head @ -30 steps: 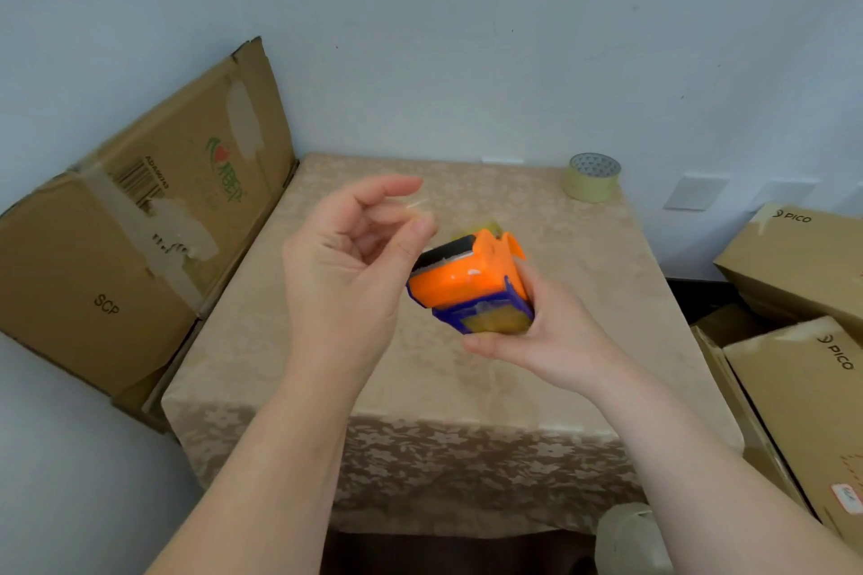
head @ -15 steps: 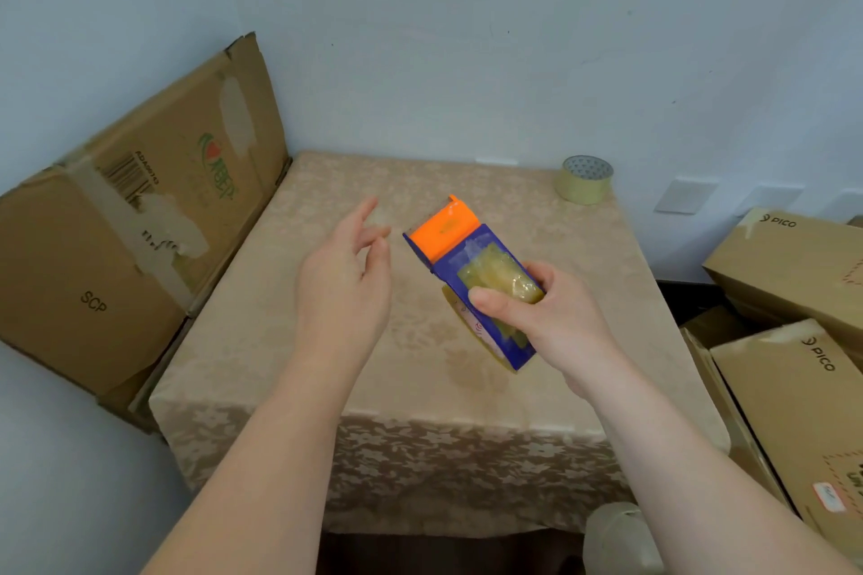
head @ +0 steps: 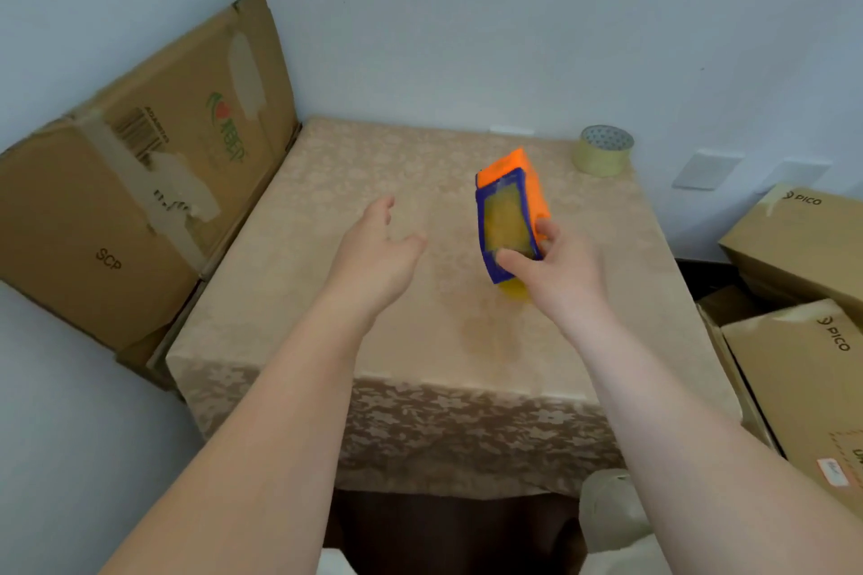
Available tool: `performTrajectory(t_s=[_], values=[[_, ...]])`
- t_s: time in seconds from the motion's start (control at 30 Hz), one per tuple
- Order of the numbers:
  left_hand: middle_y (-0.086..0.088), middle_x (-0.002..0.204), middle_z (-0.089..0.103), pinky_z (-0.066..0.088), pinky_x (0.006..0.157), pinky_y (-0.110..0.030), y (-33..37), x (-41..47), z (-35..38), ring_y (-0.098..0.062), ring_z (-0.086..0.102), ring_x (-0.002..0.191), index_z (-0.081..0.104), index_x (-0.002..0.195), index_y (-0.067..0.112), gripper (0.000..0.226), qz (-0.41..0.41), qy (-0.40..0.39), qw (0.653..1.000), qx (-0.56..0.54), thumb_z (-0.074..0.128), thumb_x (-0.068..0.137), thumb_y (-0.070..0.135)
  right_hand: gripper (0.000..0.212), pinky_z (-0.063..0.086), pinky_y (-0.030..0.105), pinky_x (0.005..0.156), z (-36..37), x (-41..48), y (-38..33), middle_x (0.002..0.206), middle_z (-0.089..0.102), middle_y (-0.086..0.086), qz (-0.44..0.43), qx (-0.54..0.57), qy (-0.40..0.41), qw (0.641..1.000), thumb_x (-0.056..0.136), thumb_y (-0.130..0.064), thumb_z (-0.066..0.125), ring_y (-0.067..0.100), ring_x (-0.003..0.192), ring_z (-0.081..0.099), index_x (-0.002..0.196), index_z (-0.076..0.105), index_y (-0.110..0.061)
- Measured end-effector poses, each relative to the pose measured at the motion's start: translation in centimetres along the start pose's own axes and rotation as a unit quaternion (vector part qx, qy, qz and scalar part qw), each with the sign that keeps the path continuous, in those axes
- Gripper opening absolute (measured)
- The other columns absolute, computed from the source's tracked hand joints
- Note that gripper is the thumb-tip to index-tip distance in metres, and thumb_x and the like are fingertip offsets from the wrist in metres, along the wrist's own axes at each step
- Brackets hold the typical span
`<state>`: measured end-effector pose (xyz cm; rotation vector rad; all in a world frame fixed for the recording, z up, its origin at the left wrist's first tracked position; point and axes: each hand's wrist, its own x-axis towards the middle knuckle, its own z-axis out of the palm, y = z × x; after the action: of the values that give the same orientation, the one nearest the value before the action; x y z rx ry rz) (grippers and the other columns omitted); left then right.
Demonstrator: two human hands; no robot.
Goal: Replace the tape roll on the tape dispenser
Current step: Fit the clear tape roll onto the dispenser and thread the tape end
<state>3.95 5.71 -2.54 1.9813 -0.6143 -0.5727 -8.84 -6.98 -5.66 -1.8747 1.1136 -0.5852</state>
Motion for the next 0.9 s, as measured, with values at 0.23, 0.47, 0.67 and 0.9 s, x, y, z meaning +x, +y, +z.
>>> performTrajectory(t_s=[0.23,0.47,0.67,0.9], values=[[-0.007,0.121,0.063,0.042,0.084,-0.026,-1.1,1.1,1.3,-0.017,0.057,0.101,0.059,0.122,0.016,0.034,-0.049,-0.010,0.999,-0.013,0.056,0.088,0.019,0.025,0.043,0.038,0.065,3.7,1.4,-0.3,0.091,0.068,0.012,-0.086,-0.301,0.057,0.948,0.084,-0.036,0.060,0.037,0.089,0.062,0.090,0.055,-0.013],[-0.007,0.112,0.066,0.046,0.082,-0.029,-1.5,3.3,2.9,-0.018,0.059,0.095,0.062,0.115,0.017,0.029,-0.070,-0.027,0.996,-0.044,0.055,0.087,0.019,0.028,0.037,0.035,0.066,5.5,3.6,-0.4,0.099,0.068,0.014,-0.086,-0.336,0.049,0.937,0.090,-0.036,0.056,0.036,0.094,0.062,0.098,0.056,-0.009],[-0.006,0.102,0.067,0.050,0.083,-0.032,-1.6,4.0,3.7,-0.017,0.060,0.086,0.062,0.108,0.016,0.024,-0.073,-0.020,0.994,-0.081,0.051,0.087,0.014,0.031,0.036,0.033,0.068,6.6,4.3,-1.0,0.106,0.067,0.012,-0.046,-0.339,0.024,0.940,0.093,-0.039,0.053,0.033,0.099,0.063,0.104,0.057,-0.010],[0.001,0.089,0.066,0.052,0.084,-0.036,-1.9,3.8,3.8,-0.017,0.061,0.085,0.061,0.103,0.020,0.020,-0.080,-0.011,0.991,-0.106,0.048,0.089,0.014,0.027,0.032,0.033,0.071,7.1,3.8,-0.6,0.092,0.069,0.009,-0.091,-0.389,0.010,0.917,0.089,-0.030,0.054,0.030,0.088,0.064,0.070,0.043,-0.016]])
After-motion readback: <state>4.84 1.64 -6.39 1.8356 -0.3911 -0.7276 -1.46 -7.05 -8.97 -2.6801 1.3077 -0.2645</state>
